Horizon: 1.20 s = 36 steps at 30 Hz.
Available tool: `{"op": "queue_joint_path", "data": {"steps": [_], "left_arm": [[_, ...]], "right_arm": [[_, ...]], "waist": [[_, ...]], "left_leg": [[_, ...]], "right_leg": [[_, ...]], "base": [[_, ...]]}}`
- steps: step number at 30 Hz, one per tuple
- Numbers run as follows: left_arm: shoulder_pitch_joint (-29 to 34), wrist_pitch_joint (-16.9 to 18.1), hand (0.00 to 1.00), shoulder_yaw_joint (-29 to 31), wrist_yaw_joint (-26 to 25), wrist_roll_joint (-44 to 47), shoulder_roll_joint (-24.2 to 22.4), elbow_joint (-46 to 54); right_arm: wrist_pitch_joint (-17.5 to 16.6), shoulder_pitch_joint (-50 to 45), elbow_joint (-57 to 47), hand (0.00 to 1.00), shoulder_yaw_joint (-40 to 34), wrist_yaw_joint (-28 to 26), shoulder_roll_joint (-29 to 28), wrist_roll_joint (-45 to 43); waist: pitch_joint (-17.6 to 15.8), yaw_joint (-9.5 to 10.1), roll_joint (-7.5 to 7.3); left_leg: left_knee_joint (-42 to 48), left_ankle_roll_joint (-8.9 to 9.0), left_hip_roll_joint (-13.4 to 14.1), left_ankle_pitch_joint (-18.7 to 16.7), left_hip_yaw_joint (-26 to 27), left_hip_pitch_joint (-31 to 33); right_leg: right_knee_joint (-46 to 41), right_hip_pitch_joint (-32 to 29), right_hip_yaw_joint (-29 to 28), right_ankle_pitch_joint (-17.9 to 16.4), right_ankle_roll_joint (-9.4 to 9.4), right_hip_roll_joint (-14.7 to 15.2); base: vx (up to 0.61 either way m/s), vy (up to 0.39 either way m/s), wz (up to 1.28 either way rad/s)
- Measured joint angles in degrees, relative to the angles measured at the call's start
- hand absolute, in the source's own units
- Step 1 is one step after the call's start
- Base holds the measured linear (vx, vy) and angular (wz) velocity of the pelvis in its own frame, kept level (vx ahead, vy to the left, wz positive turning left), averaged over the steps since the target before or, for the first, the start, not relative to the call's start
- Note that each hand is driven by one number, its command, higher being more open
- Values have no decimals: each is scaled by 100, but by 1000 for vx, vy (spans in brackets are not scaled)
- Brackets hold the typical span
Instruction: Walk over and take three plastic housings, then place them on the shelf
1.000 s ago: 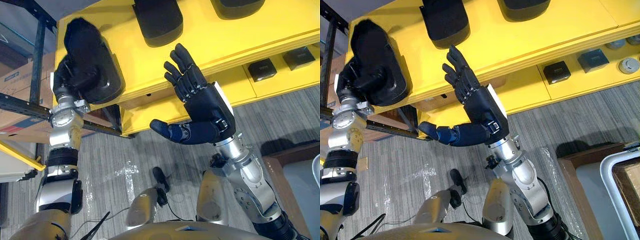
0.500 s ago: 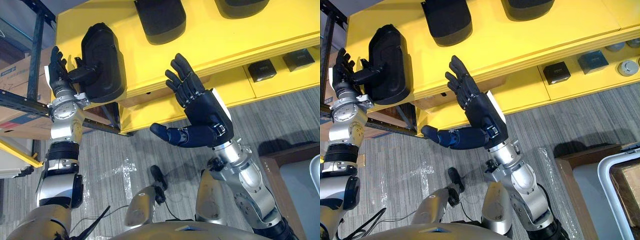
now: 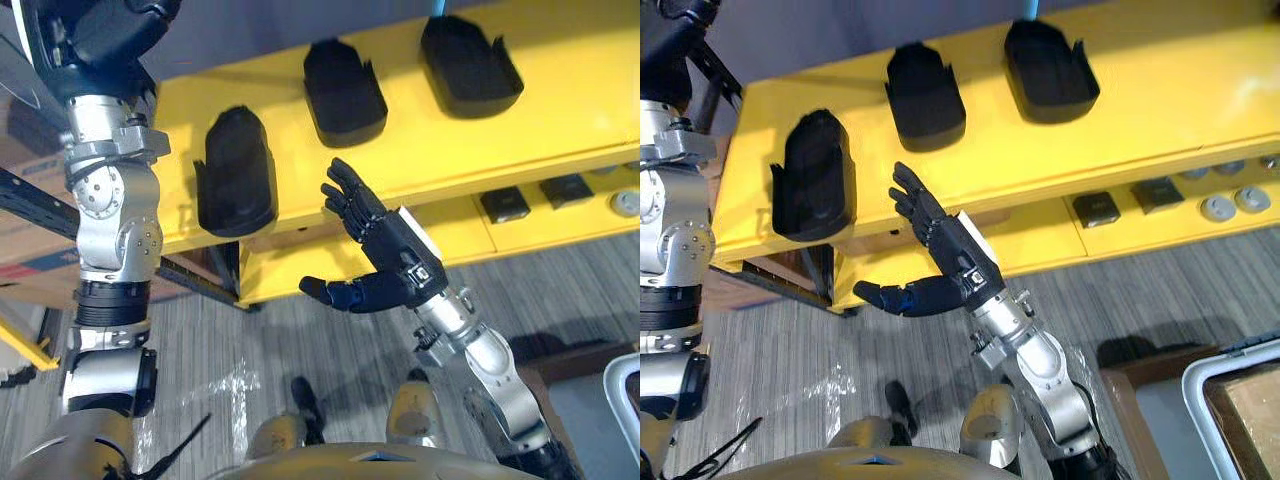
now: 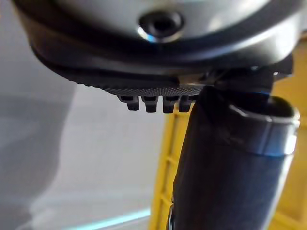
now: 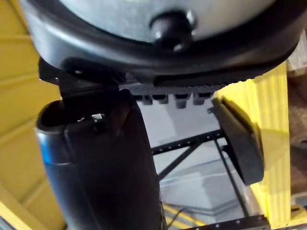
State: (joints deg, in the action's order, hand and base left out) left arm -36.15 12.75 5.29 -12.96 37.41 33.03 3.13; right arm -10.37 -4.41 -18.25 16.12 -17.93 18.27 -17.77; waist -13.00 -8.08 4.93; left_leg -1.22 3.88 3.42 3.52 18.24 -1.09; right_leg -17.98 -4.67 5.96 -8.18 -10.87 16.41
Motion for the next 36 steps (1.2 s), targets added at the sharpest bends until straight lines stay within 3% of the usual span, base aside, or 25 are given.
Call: {"op": "queue_joint_path", "data": {"steps": [4, 8, 12, 14, 18, 25, 36], "left_arm": [[34, -45, 100, -7, 509, 253, 93, 95], [862, -24, 100, -19, 1026, 245, -49, 1021], [2242, 443, 100, 168, 1312, 79, -1085, 2125], [2981, 767, 100, 315, 1353, -297, -1702, 2522], [3844, 1091, 100, 572, 1506, -457, -2227, 2874], [4549, 1128, 100, 561, 1872, -467, -2419, 2921], [4566, 1194, 100, 507, 1953, -147, -2542, 2920]], "right_arm": [[-8, 577, 800, 100, 12, 341, 144, 823], [-50, 1015, 1457, 100, 23, 743, 223, 1565], [-295, 1165, 2051, 100, 25, 1240, 176, 2245], [-311, 1245, 2274, 100, 16, 1540, 151, 2639], [-366, 1547, 2603, 100, 17, 1926, 36, 2897], [-366, 2235, 3269, 100, 7, 2636, -229, 3331], [-248, 3295, 4453, 100, -351, 3349, -108, 4017]], "waist": [[183, 102, 41], [336, 251, 19], [448, 440, -77], [509, 637, -187], [530, 937, -305], [443, 1239, -417], [-26, 1376, -372]], "left_leg": [[-40, 8, 32, 6, -248, -157], [-96, -10, 22, 48, -545, -154], [-93, -11, 16, 59, -785, -180], [-98, 20, 43, 88, -1011, -159], [-131, 86, 104, 155, -1331, 15], [-352, 142, 178, 489, -1674, 353], [-350, 71, 173, 665, -1753, 635]], "right_leg": [[310, 437, 270, 87, 14, -51], [633, 740, 565, 229, 21, -79], [936, 1073, 824, 338, 15, -117], [1033, 1196, 1001, 339, 22, -179], [1138, 1260, 1218, 260, 149, -307], [1170, 1054, 1463, 310, 222, -468], [1189, 853, 1468, 467, 179, -498]], "base": [[50, 8, 27], [-2, 11, 28], [1, 14, 28], [-33, -22, 39], [-86, -37, 40], [-97, -30, 28], [-28, -6, 3]]}}
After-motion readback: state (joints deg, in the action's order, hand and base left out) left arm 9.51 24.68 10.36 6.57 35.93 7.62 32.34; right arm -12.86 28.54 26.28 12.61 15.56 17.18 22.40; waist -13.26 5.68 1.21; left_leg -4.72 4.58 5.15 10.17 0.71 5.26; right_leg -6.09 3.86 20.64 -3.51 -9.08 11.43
